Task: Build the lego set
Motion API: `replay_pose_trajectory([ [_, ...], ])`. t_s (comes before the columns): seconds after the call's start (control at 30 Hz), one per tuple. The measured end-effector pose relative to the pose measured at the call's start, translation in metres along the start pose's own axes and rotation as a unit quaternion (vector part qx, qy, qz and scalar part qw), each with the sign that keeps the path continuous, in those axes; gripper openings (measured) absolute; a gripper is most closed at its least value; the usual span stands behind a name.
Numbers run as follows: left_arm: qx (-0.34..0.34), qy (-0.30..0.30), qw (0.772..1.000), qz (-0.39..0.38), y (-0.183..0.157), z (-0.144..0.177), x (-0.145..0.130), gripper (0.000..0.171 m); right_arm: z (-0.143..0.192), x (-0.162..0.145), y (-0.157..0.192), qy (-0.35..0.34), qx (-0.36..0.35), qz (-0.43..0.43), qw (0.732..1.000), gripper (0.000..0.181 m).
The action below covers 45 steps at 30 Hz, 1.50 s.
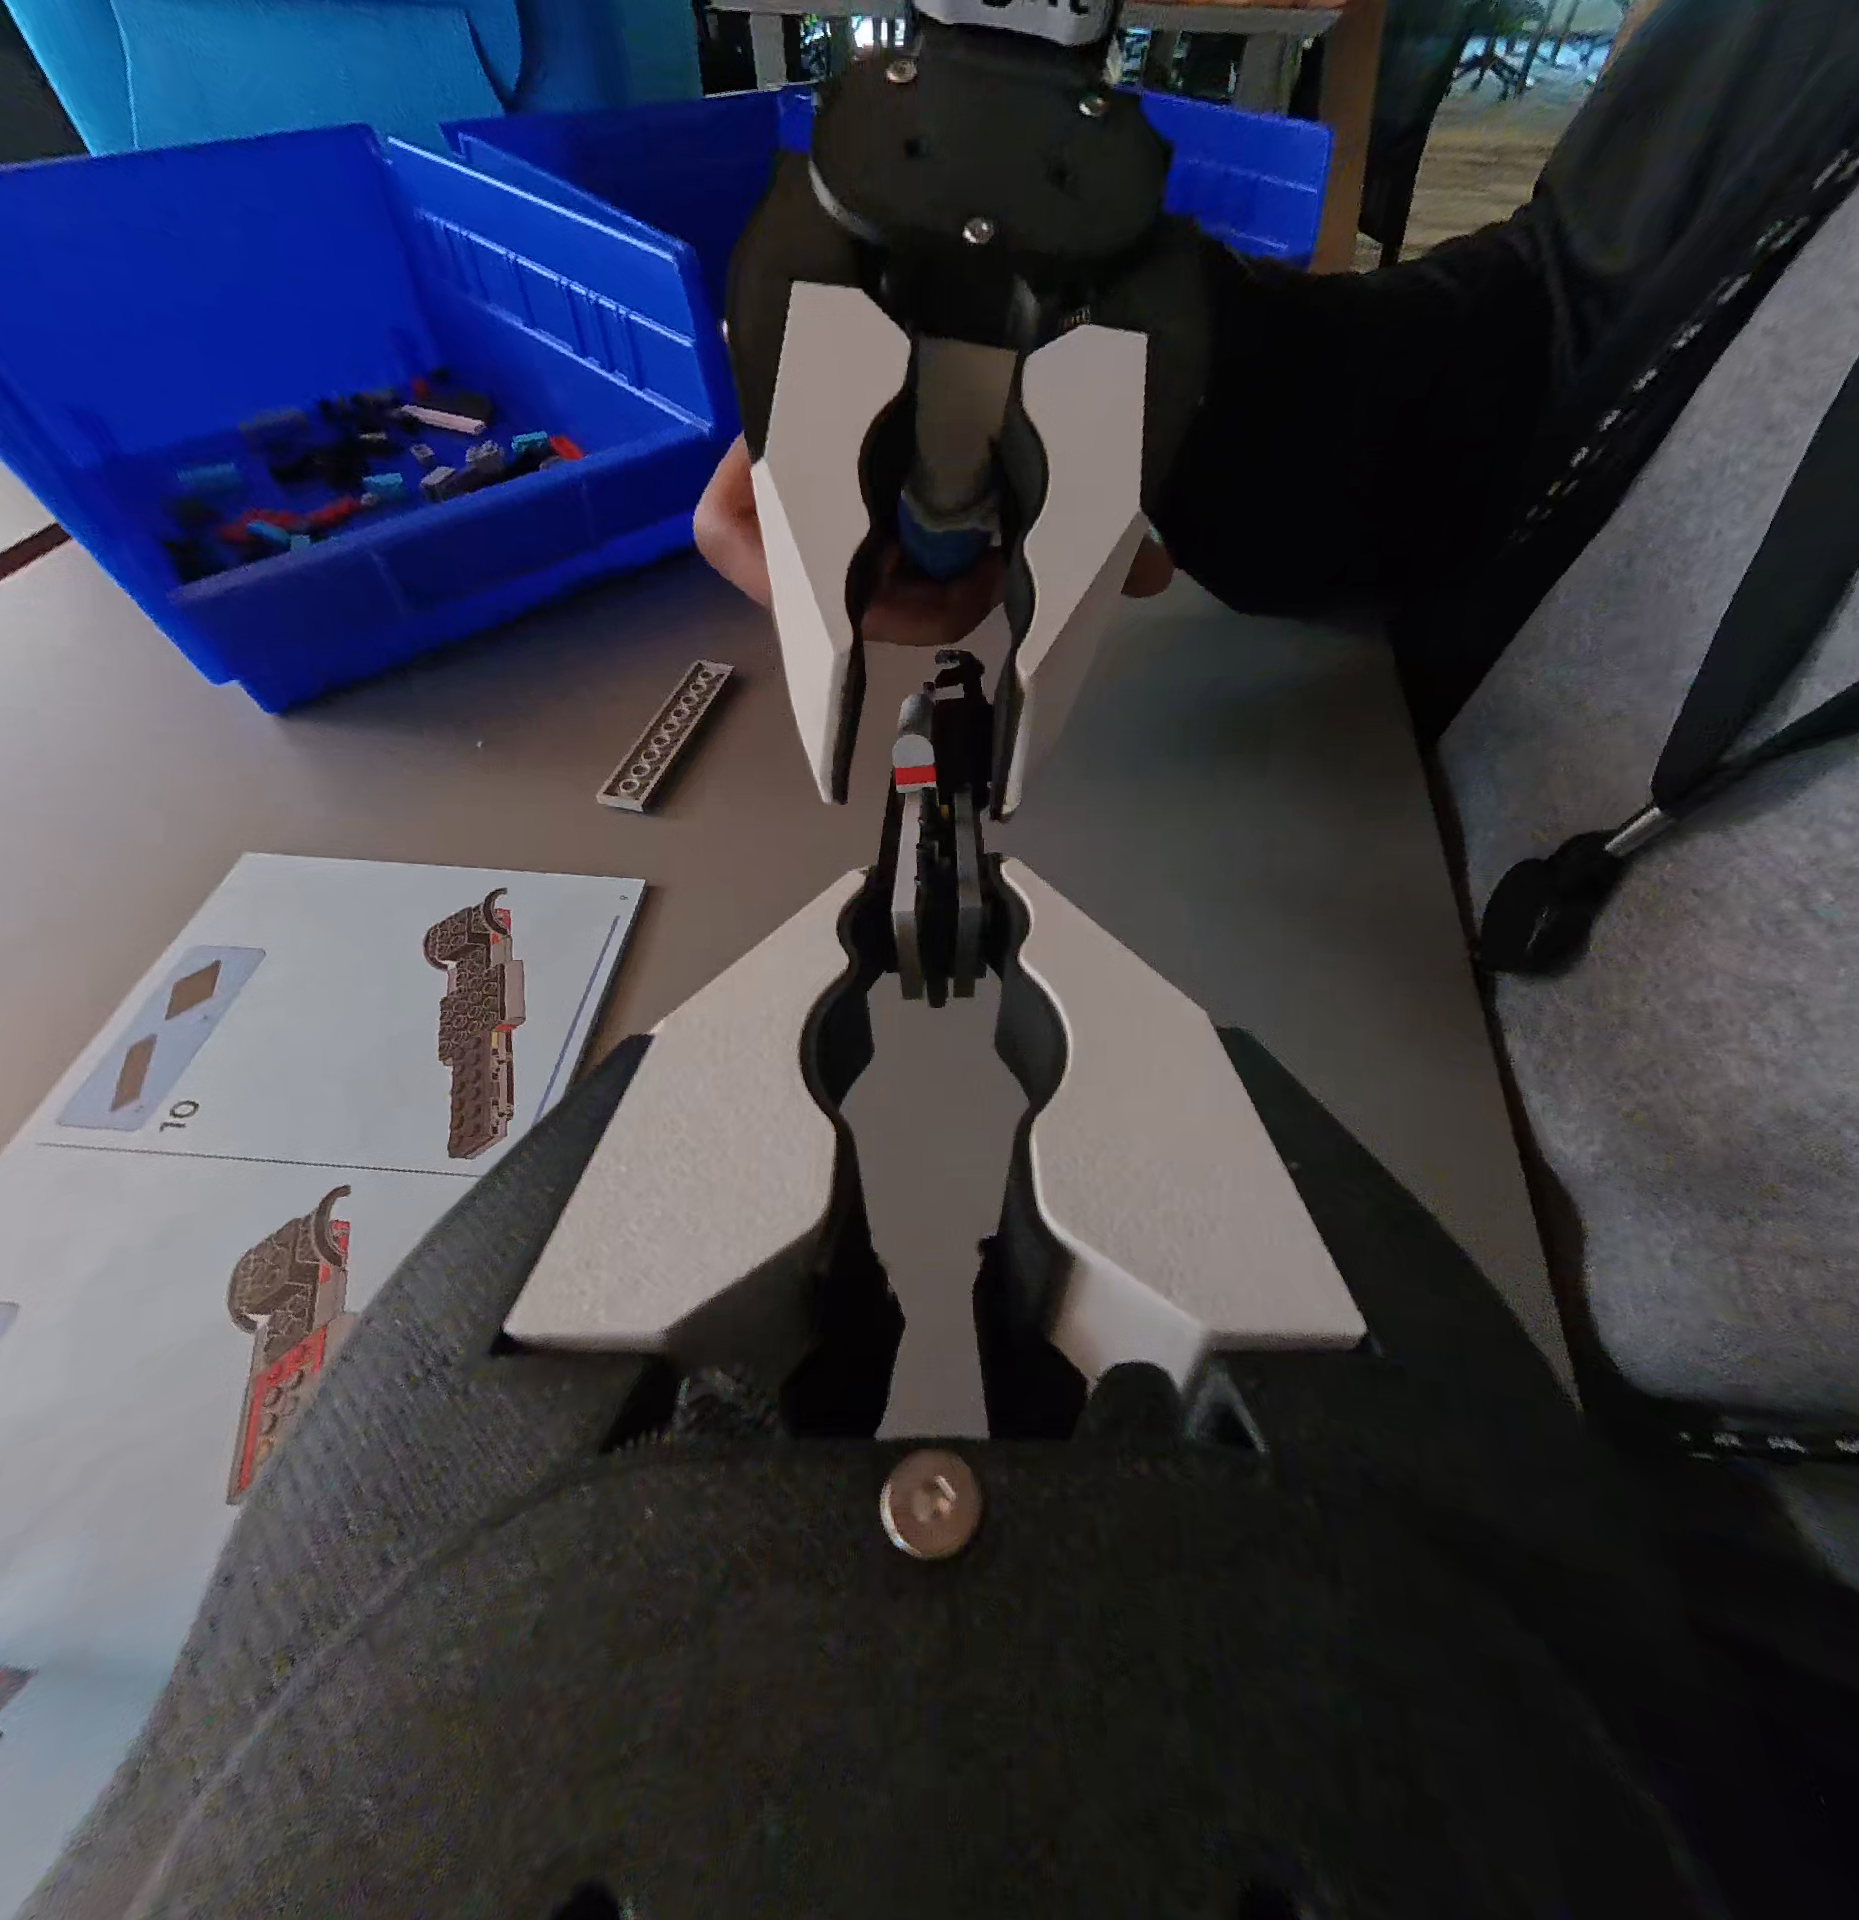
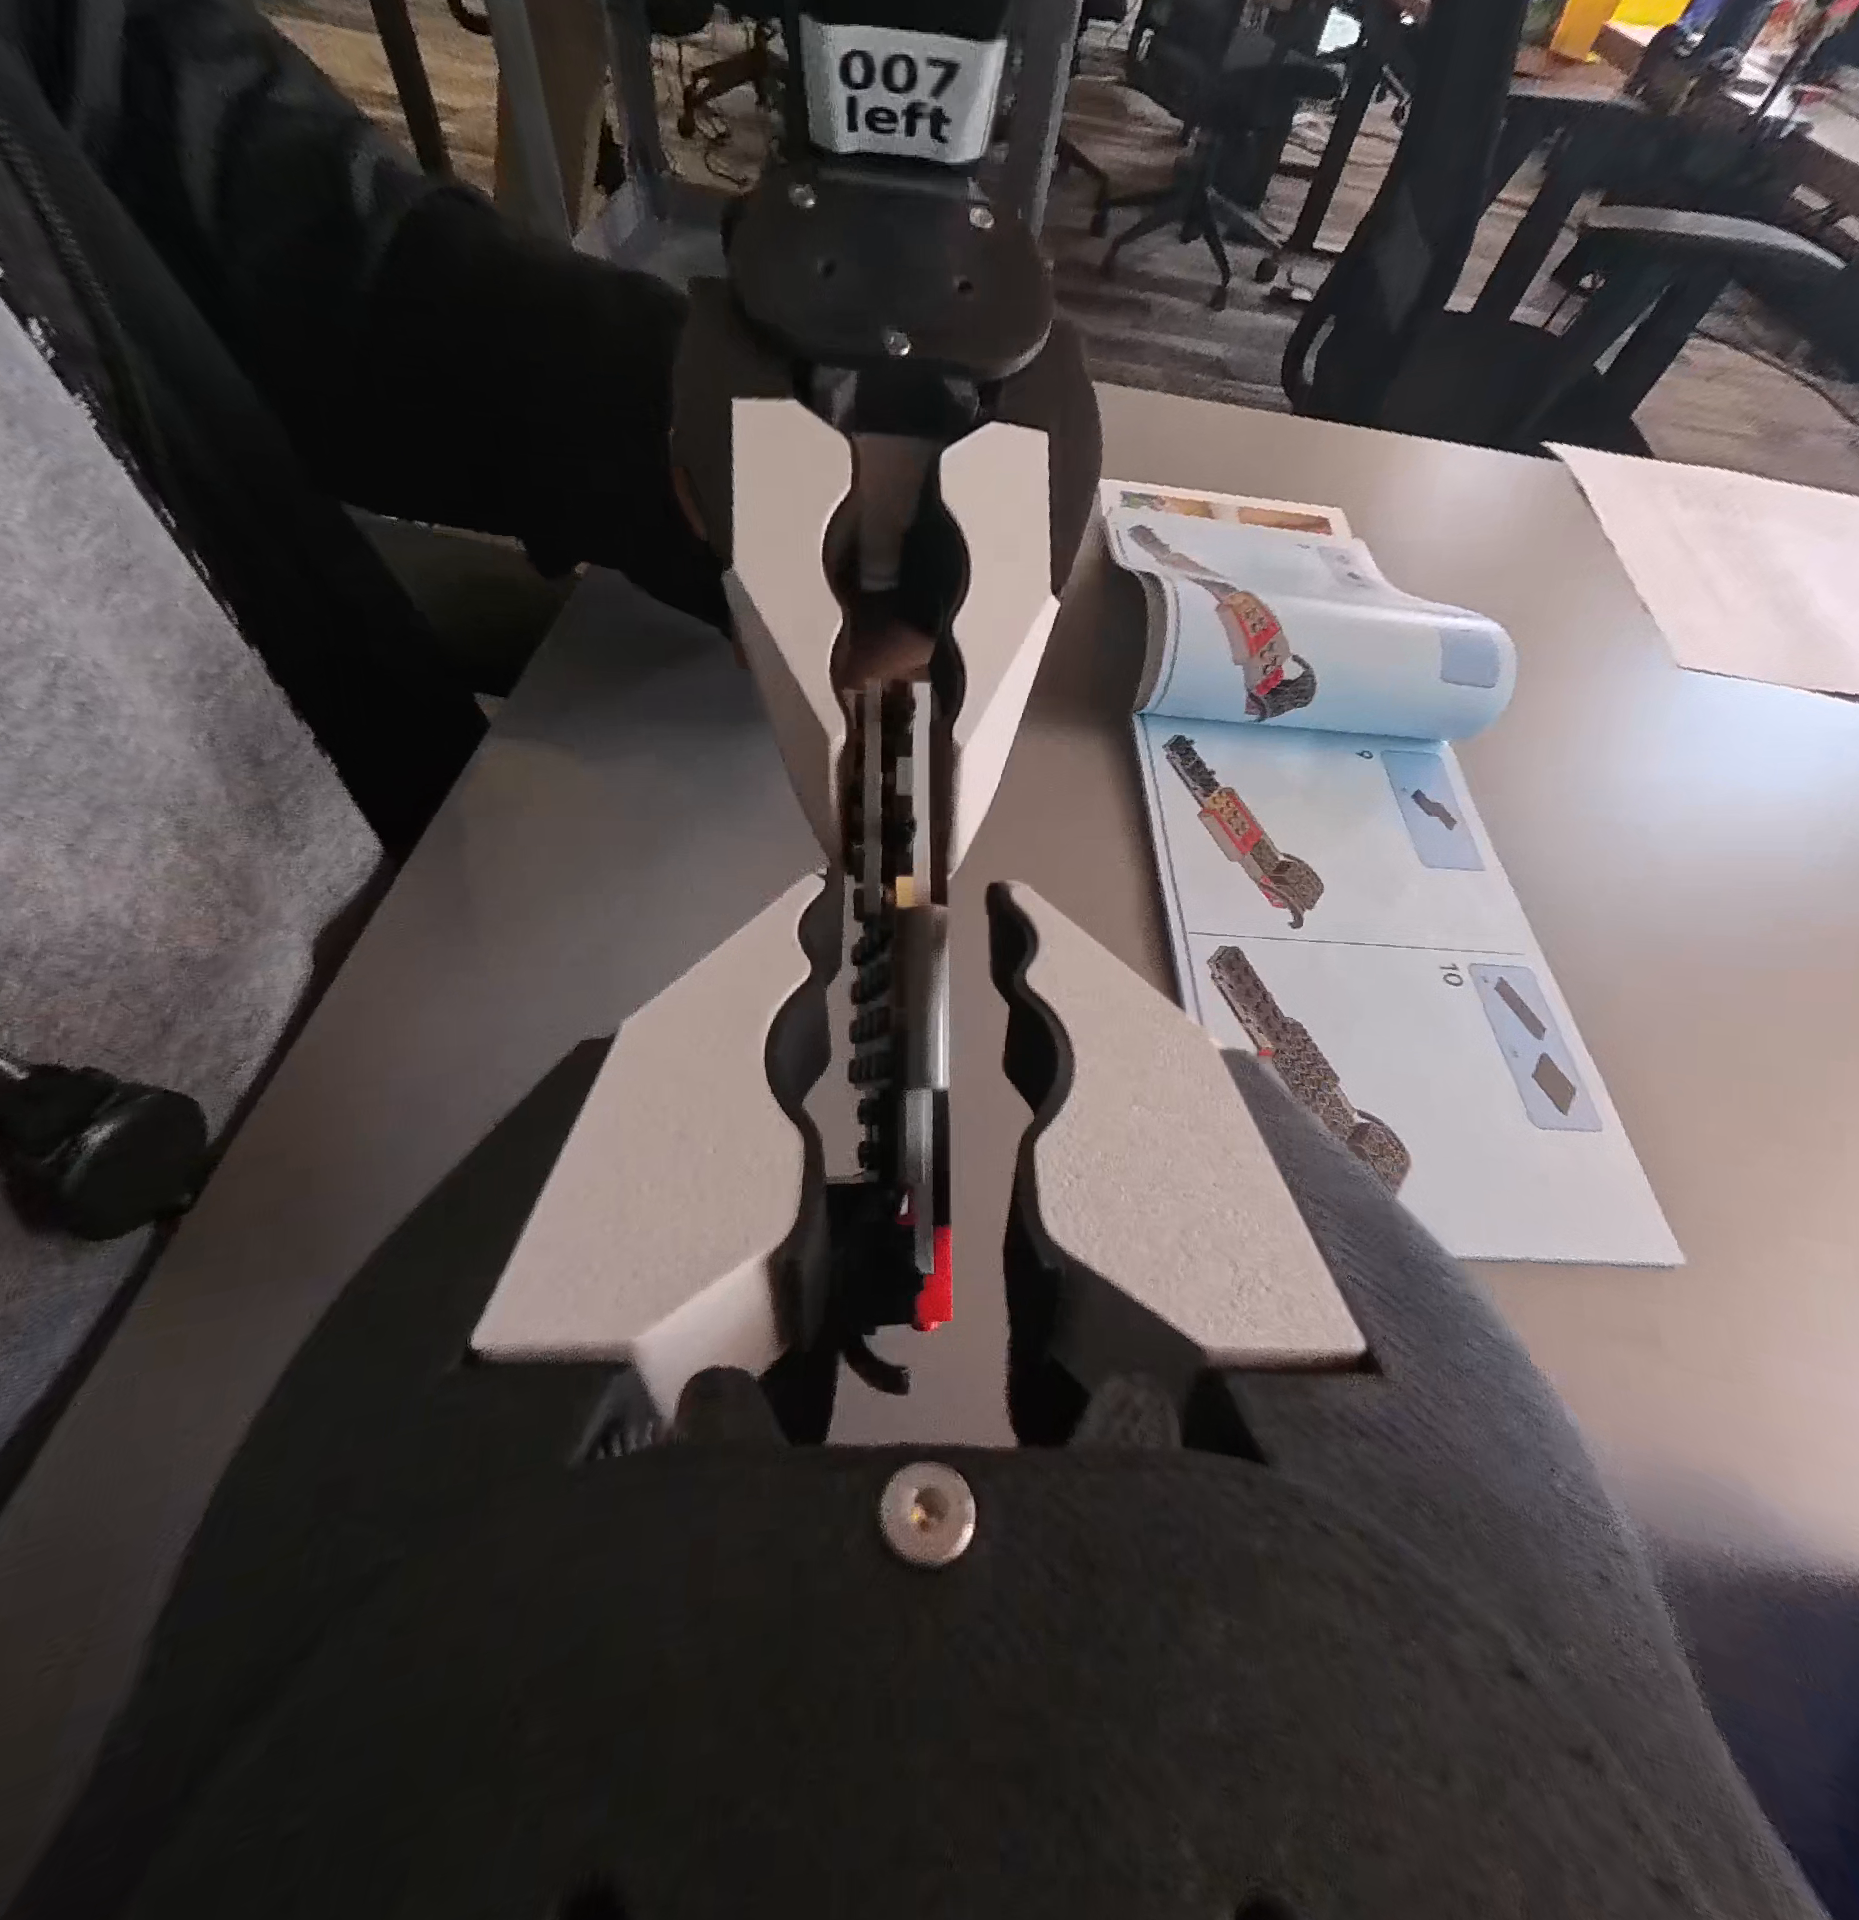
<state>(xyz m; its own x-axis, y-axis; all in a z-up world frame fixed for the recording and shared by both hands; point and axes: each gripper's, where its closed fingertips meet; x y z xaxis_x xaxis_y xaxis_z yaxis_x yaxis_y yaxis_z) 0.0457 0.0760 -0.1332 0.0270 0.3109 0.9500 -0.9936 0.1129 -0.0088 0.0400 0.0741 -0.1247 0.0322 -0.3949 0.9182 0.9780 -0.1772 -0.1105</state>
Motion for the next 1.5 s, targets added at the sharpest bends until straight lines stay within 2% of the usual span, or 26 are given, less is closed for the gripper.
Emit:
replay_pose_trajectory([
  [0.27,-0.009,0.007,0.999,-0.037,-0.006,-0.001,0.000,0.017,-0.005,-0.007,0.011,0.015,0.021,0.017,1.000,0.021],
  [0.47,-0.025,0.028,0.999,0.004,-0.008,-0.001,-0.004,0.019,-0.007,-0.010,0.012,0.014,0.016,0.022,1.000,0.020],
  [0.6,-0.032,0.021,0.999,0.030,-0.009,-0.001,-0.002,0.022,-0.005,-0.007,0.011,0.008,0.013,0.022,1.000,0.019],
  [0.87,-0.016,0.006,1.000,0.025,-0.006,-0.001,0.001,0.027,-0.004,-0.006,0.011,0.005,0.016,0.016,1.000,0.019],
  [1.07,-0.021,-0.013,1.000,0.010,-0.010,0.000,0.005,0.018,-0.004,-0.003,0.014,0.000,0.024,0.011,1.000,0.019],
  [1.5,-0.017,-0.001,1.000,0.012,-0.010,-0.001,0.000,0.017,-0.007,-0.009,0.017,0.013,0.034,0.014,0.999,0.019],
])
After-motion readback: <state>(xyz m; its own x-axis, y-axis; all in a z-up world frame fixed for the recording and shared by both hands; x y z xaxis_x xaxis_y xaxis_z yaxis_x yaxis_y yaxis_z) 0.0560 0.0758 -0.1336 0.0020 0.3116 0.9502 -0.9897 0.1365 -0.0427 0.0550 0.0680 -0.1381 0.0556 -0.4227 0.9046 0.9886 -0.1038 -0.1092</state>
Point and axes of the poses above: each gripper's, where its closed fingertips meet, z back along the fingers, x out of its top, y = z × x across the jaws, and after that the axes turned 2 degrees about -y, right-handed
